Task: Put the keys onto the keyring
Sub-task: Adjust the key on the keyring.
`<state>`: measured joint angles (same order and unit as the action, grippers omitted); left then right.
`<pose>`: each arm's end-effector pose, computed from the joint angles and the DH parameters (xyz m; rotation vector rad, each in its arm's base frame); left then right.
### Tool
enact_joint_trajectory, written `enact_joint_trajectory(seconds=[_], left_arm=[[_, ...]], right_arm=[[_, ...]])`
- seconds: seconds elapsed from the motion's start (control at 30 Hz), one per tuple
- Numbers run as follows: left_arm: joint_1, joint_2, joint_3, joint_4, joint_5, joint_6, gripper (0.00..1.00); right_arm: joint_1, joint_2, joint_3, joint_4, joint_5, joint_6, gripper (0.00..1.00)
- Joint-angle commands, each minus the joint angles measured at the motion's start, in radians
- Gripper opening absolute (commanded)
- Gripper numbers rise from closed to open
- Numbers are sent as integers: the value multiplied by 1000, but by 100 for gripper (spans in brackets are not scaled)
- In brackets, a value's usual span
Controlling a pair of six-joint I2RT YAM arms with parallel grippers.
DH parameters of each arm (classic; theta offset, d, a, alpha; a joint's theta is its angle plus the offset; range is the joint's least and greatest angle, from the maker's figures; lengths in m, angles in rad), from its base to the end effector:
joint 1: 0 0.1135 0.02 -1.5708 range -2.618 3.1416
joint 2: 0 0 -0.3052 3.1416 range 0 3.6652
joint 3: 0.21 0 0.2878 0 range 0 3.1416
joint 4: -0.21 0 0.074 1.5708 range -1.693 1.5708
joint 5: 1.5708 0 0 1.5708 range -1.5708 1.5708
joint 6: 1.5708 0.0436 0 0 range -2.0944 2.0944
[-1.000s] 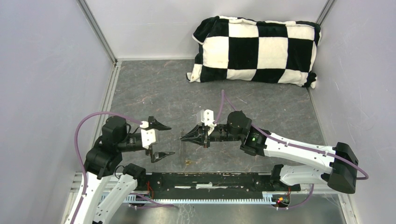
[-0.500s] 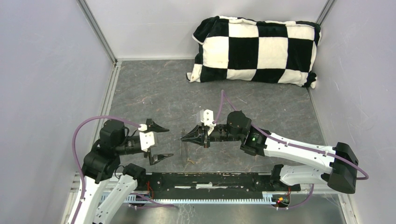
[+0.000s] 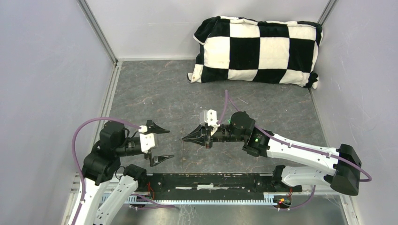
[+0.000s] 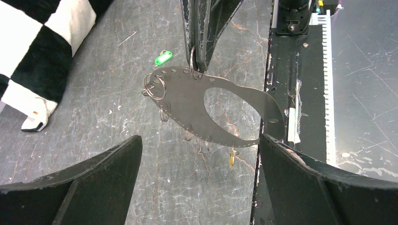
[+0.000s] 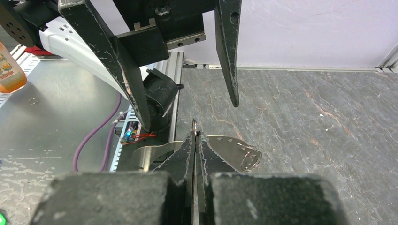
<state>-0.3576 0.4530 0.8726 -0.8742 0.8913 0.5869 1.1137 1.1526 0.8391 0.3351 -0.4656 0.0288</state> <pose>0.0530 -0.0560 0.3720 1.3241 1.3874 -0.7409 0.1127 0.2736 0.3651 -1.1923 1.2049 1.2388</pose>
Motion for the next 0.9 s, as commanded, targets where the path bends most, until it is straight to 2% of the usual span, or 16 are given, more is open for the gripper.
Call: enact_joint_trajectory(seconds=[0.0, 0.7, 0.87], left_arm=[[-1, 1, 38, 19, 12, -33, 100], [0, -7, 28, 21, 39, -81, 98], [-1, -16, 15, 21, 46, -63, 98]], right_arm=[[-5, -34, -8, 87, -6, 10, 0], [-13, -33, -15, 123, -20, 32, 0], [-14, -38, -50, 195, -38, 58, 0]])
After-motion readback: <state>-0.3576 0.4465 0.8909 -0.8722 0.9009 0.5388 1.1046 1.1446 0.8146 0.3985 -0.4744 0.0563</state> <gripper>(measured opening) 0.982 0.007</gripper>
